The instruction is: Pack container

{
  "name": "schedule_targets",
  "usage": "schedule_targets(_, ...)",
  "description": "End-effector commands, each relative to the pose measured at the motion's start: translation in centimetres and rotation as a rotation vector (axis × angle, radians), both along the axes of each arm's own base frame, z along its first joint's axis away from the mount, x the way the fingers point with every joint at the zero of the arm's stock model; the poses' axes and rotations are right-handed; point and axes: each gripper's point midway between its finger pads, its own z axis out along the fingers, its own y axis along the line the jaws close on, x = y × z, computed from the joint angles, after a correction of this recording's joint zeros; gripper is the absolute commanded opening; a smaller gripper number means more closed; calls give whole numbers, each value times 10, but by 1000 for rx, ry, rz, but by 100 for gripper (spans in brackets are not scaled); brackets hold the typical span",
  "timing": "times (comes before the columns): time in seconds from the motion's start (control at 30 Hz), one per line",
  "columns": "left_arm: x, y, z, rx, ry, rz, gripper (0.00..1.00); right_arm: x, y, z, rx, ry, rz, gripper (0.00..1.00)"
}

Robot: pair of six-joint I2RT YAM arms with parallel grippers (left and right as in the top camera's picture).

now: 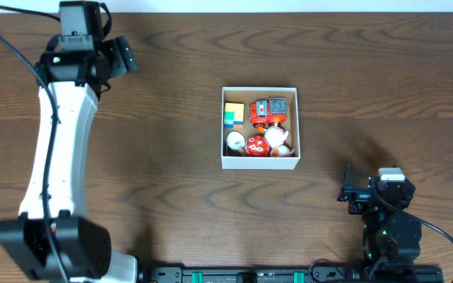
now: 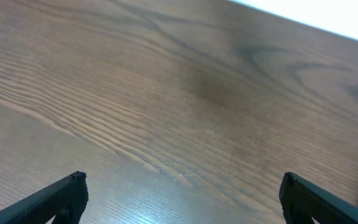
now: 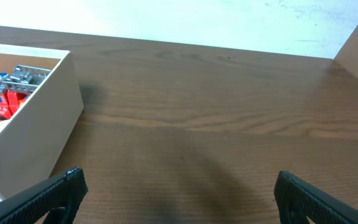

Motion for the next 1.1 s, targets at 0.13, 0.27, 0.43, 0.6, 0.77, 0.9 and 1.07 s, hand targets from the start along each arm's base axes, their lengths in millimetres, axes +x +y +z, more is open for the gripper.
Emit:
schedule_targets(0.13,-71,1,94,5,-223,19,98,0,1,-3,-13,1,7,99)
schedule_targets(0.27,-121,-1,122,7,-332,19,98,0,1,-3,-13,1,7,99)
schedule_targets(0.43,-184,-3,121,10,-430,19,98,0,1,-3,-13,1,7,99)
schedule_targets(0.6,-224,-5,87,12,-480,18,98,0,1,-3,-13,1,7,99)
schedule_targets(0.77,-233,-4,51,16,-583,20,98,0,1,-3,-13,1,7,99)
schedule_targets(0.9,-224,-3,25,22,-667,23,98,0,1,-3,-13,1,7,99)
schedule_targets(1.07,-212,-2,-3,24,-740,25,98,0,1,-3,-13,1,7,99)
